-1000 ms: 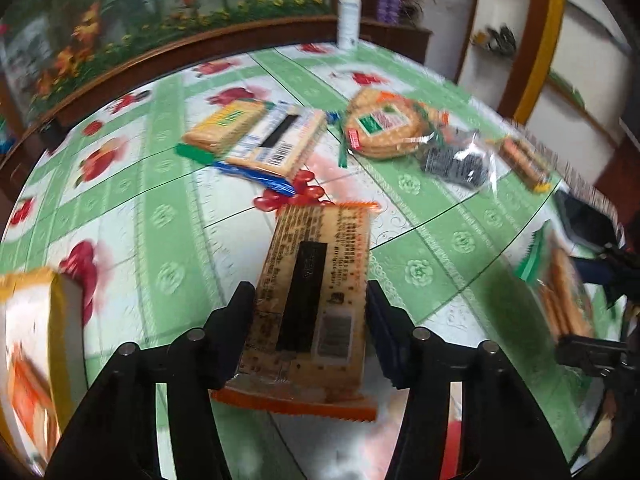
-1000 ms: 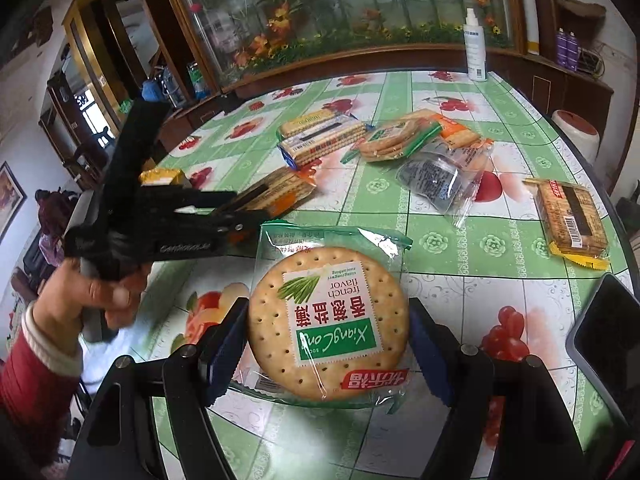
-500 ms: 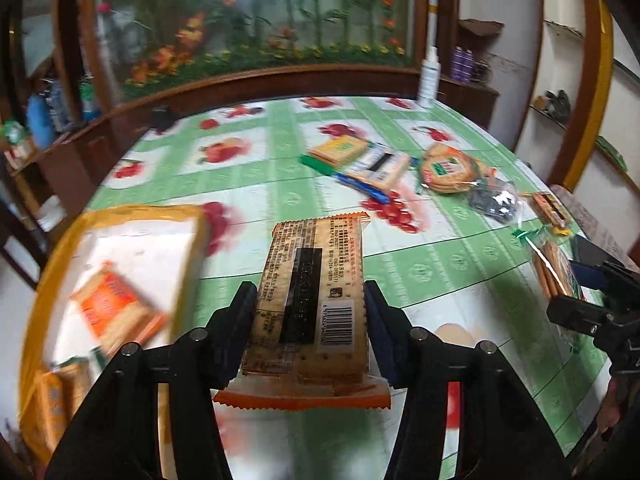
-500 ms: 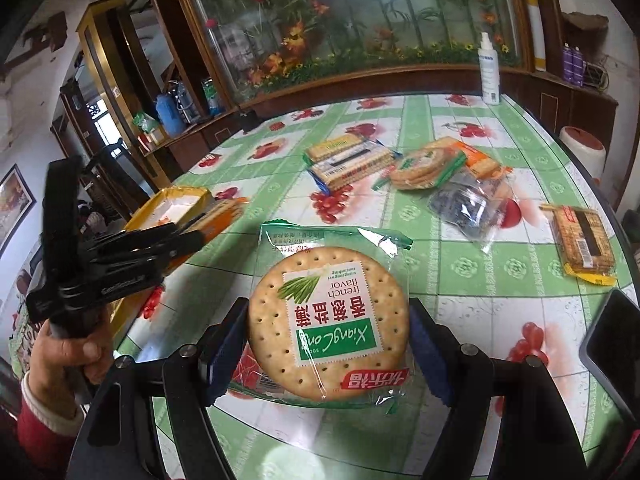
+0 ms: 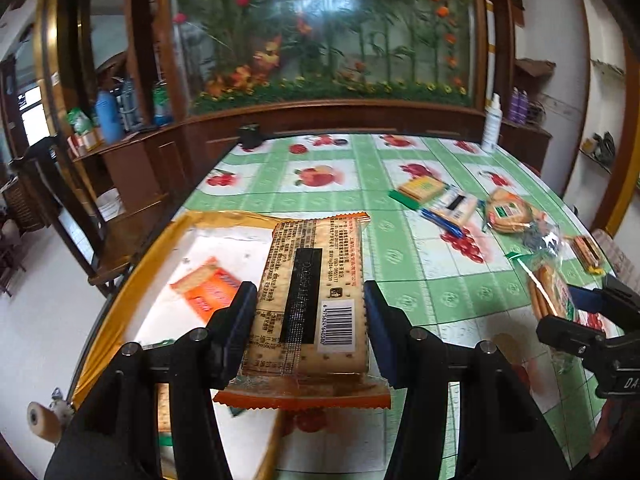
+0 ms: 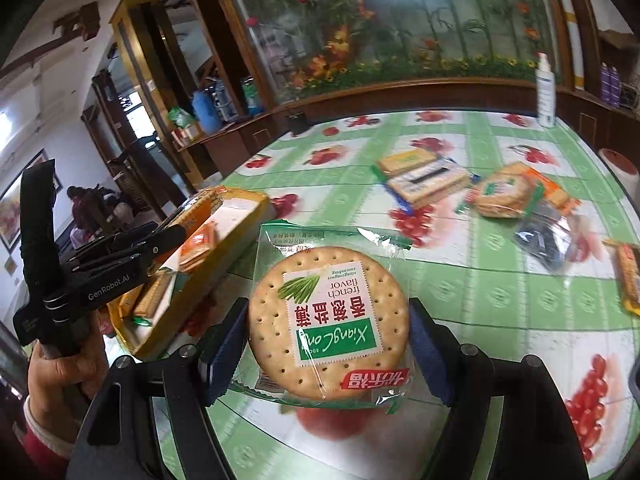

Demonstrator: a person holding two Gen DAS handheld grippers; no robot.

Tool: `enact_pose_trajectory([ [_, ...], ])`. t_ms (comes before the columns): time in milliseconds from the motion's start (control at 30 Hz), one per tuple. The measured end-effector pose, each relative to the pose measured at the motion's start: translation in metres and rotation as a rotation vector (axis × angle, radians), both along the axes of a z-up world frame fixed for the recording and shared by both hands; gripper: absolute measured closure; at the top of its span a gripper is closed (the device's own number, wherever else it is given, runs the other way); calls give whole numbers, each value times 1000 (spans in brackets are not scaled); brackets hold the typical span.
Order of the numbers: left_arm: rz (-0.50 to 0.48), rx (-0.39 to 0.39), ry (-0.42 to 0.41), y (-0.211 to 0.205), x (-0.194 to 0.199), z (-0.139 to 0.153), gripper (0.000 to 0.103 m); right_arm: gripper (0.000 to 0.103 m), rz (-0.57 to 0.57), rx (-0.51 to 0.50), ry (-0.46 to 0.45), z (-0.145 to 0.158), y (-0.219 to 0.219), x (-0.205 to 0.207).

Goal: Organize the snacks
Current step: 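Carry both held packs over the white tray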

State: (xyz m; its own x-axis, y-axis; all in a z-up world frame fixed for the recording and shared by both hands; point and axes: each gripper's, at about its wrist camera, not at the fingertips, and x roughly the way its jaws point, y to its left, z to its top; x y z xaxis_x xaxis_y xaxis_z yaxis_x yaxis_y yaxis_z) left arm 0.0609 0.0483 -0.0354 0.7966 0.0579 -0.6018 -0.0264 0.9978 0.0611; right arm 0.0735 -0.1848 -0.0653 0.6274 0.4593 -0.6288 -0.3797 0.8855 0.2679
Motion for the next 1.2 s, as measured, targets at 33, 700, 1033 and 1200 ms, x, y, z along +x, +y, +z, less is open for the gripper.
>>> enact_pose_trajectory([
  [33,8,1,-3,4,-1,1,51,26,7,-1,-2,1,4,1],
  [700,150,-17,-18,60,-12,0,51,26,157,13,-4,3,80,16],
  [1033,207,-35,-9,89,-11,-8,51,26,227,-6,-18,7,137,37],
  [1200,236,-59,7,107,-8,-16,51,26,242,-14,-10,1,162,54],
])
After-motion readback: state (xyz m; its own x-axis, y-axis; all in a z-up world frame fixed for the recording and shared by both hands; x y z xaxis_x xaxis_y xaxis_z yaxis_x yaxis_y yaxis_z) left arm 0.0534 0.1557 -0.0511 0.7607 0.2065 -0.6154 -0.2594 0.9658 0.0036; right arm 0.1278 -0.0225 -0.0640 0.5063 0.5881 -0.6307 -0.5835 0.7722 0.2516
